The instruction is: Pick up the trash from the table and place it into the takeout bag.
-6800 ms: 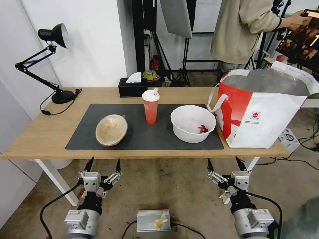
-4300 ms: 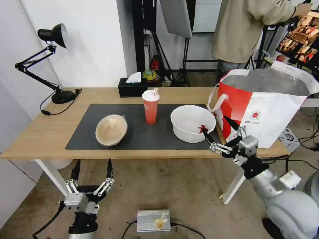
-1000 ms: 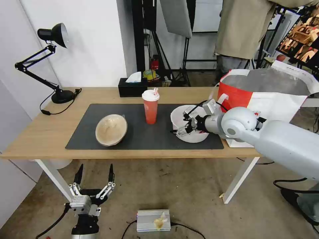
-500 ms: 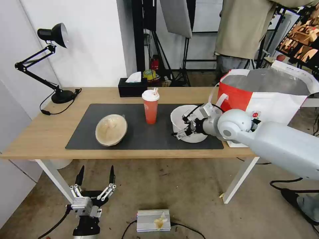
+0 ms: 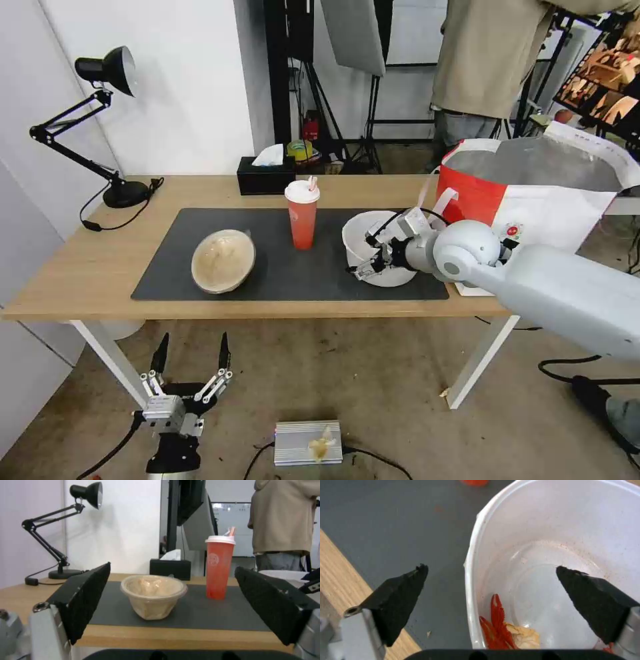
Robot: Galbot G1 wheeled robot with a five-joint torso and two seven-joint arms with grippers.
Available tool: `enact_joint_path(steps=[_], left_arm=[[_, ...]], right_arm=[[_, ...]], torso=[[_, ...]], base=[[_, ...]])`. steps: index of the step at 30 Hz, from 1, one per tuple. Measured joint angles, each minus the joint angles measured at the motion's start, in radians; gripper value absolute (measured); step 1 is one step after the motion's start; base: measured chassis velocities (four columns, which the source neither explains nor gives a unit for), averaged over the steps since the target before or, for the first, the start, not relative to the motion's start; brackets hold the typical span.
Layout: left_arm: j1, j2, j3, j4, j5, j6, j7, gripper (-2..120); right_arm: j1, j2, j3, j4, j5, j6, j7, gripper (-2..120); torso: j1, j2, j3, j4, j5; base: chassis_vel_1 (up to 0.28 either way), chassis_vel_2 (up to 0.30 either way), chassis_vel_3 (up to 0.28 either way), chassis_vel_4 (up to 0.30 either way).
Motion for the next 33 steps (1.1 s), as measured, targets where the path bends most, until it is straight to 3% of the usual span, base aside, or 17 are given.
enact_joint_path(steps=[5,10,29,33], left_arm=[[0.000,0.000,-0.001,0.004,-0.001,-0.003,0.000,100],[-0.002,0.000,-0.001,0.005,-0.011,-0.007,0.000,100],[-0.010,0.000,-0.005,0.017,-0.017,-0.009,0.000,100],[-0.011,0.000,-0.005,0.024,-0.017,-0.009,0.000,100]], right_arm=[[-0.002,-0.001,0.000,0.003,0.000,0.001,0.000,89],[-0.005,0.000,0.000,0.004,0.000,0.002,0.000,72],[-0.017,0.015,0.003,-0.014,-0.005,0.007,-0.002,2],[-0.020,0.018,0.003,-0.017,-0.008,0.009,-0.003,0]], torso=[[0.000,0.000,0.000,-0.0001,-0.0001],[0.000,0.000,0.000,0.0000,0.0000],[0.000,0.000,0.000,0.0000,0.0000],[0.000,0.000,0.000,0.0000,-0.0001]], base=[[0.000,0.000,0.000,0.000],[0.000,0.000,0.000,0.000],[0.000,0.000,0.000,0.000],[0.000,0.000,0.000,0.000]])
